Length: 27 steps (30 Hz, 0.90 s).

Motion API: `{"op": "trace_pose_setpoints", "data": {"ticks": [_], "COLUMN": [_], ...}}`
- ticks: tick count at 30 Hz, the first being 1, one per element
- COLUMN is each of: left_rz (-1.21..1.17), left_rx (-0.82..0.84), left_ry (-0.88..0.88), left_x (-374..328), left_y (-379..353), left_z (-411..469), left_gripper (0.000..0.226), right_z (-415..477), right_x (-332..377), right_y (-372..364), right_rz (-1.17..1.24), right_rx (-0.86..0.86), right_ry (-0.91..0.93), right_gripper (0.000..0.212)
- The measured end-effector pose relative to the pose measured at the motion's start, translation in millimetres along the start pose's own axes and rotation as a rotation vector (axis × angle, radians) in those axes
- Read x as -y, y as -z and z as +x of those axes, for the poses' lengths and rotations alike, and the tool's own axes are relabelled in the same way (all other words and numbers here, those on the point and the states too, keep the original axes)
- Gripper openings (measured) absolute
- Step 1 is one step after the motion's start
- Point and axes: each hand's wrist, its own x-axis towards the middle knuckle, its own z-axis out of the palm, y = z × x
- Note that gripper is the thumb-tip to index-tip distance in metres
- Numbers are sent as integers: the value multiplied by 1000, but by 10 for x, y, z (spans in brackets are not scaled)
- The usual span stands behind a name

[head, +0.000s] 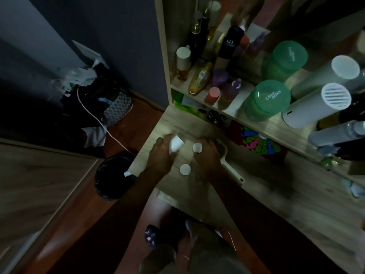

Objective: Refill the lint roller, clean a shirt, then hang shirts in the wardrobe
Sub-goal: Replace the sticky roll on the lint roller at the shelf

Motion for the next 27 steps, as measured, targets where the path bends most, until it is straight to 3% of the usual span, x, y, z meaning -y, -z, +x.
{"op": "trace_pose_setpoints", "data": {"ticks": [4,6,8,12,18,27], "left_rz": [-129,-175,-266,-420,-446,-392], "left_rx": [-1,-10,-6,28,12,-51], "left_ry": [-33,-83,-114,-100,-148,-204], "left_x": [-28,-47,-88,-310,-584,-711], "left_y": [154,254,381,653,908,1062], "left_z": [-173,-307,-477,-807,-1165,-1411], "left_gripper": [74,75,74,73,76,74], "right_z": [59,35,-51,-281,-530,-634], "right_x": [147,243,379,666,832,874], "right_y": [331,537,807,1471,1930,1994], "right_rz": [149,268,437,879,926,865], "right_rx": [229,249,208,336,431,395], "right_ry": [-49,-42,-34,-29,175,292], "right_gripper": [43,46,39,20,20,17]}}
